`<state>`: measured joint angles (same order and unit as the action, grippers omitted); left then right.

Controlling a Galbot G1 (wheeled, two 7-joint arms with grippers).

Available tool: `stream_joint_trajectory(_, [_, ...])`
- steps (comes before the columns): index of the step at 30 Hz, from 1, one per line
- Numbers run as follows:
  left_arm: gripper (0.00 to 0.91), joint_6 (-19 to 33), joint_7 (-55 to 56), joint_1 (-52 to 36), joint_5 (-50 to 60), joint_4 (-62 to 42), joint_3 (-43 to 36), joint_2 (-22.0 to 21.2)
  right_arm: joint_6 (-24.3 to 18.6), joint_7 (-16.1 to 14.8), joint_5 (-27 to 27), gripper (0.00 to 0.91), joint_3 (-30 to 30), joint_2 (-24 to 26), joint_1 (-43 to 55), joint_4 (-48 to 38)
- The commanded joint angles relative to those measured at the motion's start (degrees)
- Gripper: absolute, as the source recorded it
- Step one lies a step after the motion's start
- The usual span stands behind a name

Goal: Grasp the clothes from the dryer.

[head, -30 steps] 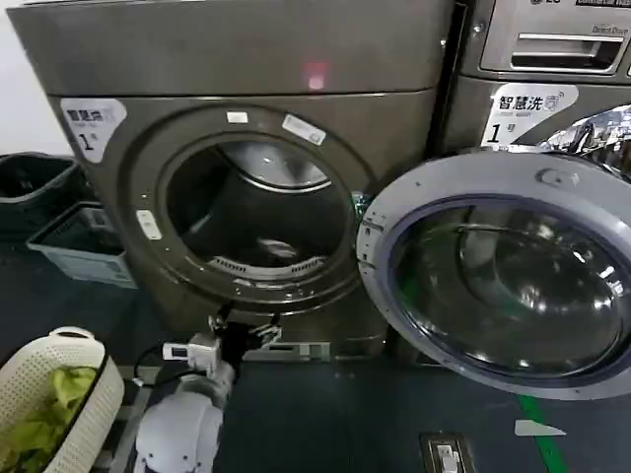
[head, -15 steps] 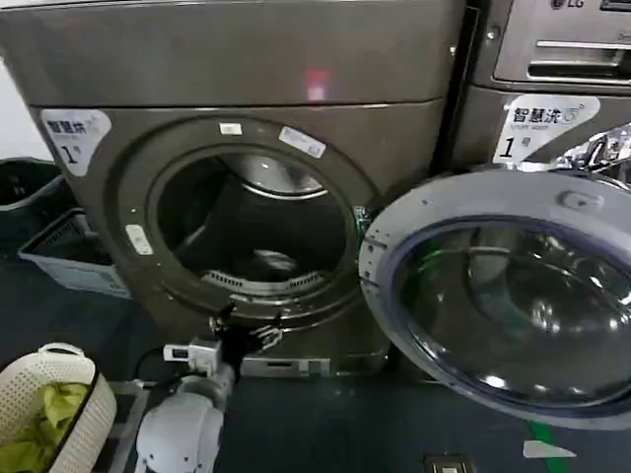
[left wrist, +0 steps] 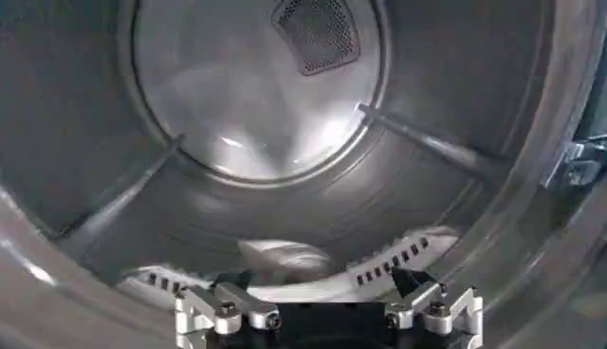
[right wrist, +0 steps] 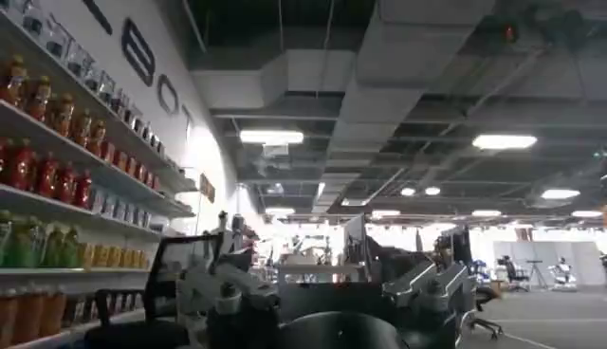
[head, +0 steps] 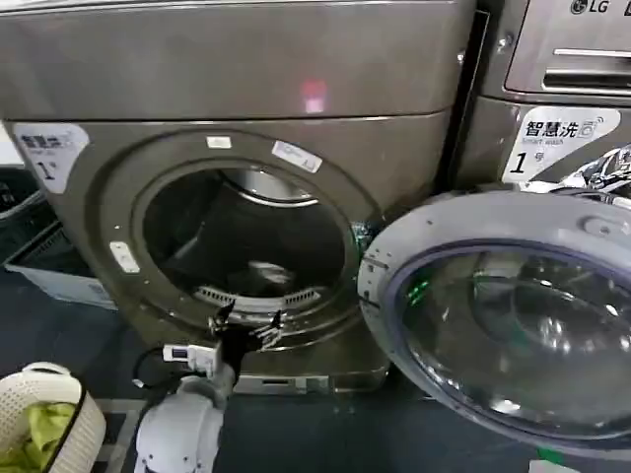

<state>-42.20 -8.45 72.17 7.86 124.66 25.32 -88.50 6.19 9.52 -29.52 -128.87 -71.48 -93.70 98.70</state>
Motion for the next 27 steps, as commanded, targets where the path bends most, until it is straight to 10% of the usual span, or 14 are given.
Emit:
stream_joint_trajectory(1, [0.907,-2.8,0.1,0.1,0.0,0.1,0.0,0.0,0.0,0.0,0.0,0.907,0.0,0.0,0.0,0.1])
stream_joint_trajectory(27, [0.907,-2.8,-5.9,-1.8,12.8,-1.7,1.6,-1.1,-1.9,0.4,0.3,0.907,0.9,-0.1,0.0,-1.5])
